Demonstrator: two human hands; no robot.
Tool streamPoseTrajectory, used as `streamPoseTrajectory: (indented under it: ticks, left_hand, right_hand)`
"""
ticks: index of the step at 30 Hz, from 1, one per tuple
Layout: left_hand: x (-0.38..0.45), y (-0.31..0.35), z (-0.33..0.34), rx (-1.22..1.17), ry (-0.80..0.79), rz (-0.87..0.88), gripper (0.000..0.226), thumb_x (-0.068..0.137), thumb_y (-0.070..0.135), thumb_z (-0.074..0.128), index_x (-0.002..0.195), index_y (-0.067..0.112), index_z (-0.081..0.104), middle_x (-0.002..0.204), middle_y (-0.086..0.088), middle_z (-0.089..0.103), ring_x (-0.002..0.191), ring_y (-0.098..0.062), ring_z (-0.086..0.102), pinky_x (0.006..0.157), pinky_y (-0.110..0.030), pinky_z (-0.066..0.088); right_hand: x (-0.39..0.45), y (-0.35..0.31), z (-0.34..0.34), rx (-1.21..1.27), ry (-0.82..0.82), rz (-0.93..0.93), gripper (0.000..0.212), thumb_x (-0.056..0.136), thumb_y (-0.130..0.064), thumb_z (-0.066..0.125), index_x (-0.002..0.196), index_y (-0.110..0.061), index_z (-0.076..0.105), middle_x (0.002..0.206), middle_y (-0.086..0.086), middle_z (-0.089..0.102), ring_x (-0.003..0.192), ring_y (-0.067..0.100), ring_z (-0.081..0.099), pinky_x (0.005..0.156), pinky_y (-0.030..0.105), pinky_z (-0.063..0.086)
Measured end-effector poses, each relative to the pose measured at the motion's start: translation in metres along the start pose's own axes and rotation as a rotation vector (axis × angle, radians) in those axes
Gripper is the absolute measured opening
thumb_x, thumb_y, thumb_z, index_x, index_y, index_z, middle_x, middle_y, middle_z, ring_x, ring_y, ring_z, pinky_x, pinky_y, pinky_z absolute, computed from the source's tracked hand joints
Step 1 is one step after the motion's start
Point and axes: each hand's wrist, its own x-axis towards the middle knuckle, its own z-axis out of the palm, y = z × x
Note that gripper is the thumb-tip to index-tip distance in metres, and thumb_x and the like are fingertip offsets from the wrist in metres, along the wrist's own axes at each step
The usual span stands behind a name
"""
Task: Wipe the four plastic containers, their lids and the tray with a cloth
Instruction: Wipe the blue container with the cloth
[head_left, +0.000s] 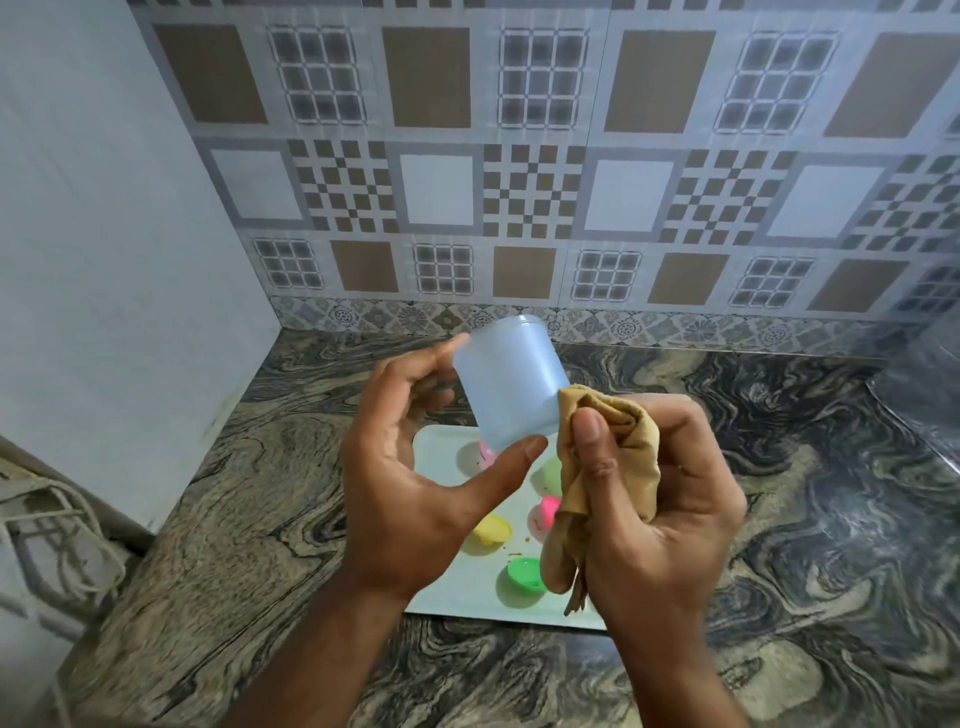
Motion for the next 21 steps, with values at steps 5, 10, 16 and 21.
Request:
streamPoseTrajectory:
  ticks: [5,10,16,21]
  left_hand:
    - [0.005,0.000,-0.007,0.143,-0.067,0.097,0.075,0.071,0.024,0.096,0.136,0.023,0.057,0.137,-0.004,0.061,0.127,-0.031,0.063,0.102,-0.048,0.055]
    - [0.003,-0.004,-0.007,0.156,-0.077,0.191,0.067,0.072,0.013,0.096,0.129,0.017,0.061,0.124,-0.010,0.062,0.120,-0.039,0.064,0.097,-0.059,0.053]
    - [-0.001,-0.004,-0.007,-0.077,-0.099,0.083,0.072,0.070,0.000,0.092,0.129,0.017,0.054,0.131,-0.021,0.059,0.128,-0.038,0.063,0.105,-0.056,0.052]
    - [-0.002,-0.001,0.003,-0.217,-0.021,-0.089,0.076,0.074,0.003,0.090,0.135,0.025,0.049,0.142,0.002,0.063,0.125,-0.026,0.067,0.096,-0.039,0.057]
  right_hand:
    - [0.003,0.005,-0.006,-0.175,-0.094,-0.141,0.013,0.097,-0.027,0.075,0.094,-0.015,0.071,0.090,0.003,0.065,0.074,0.032,0.065,0.064,0.045,0.052]
    - [0.013,-0.006,0.002,-0.270,-0.099,-0.179,0.018,0.093,-0.025,0.077,0.090,-0.009,0.071,0.085,0.005,0.065,0.075,0.023,0.064,0.066,0.032,0.050]
    - [0.039,-0.001,0.005,-0.077,-0.047,0.071,0.016,0.096,-0.023,0.079,0.087,-0.013,0.069,0.076,0.002,0.069,0.065,0.018,0.063,0.060,0.032,0.049]
    - [0.028,-0.010,0.004,0.043,-0.048,0.061,0.016,0.094,-0.015,0.071,0.084,-0.008,0.061,0.063,-0.016,0.062,0.054,-0.003,0.054,0.052,0.014,0.045]
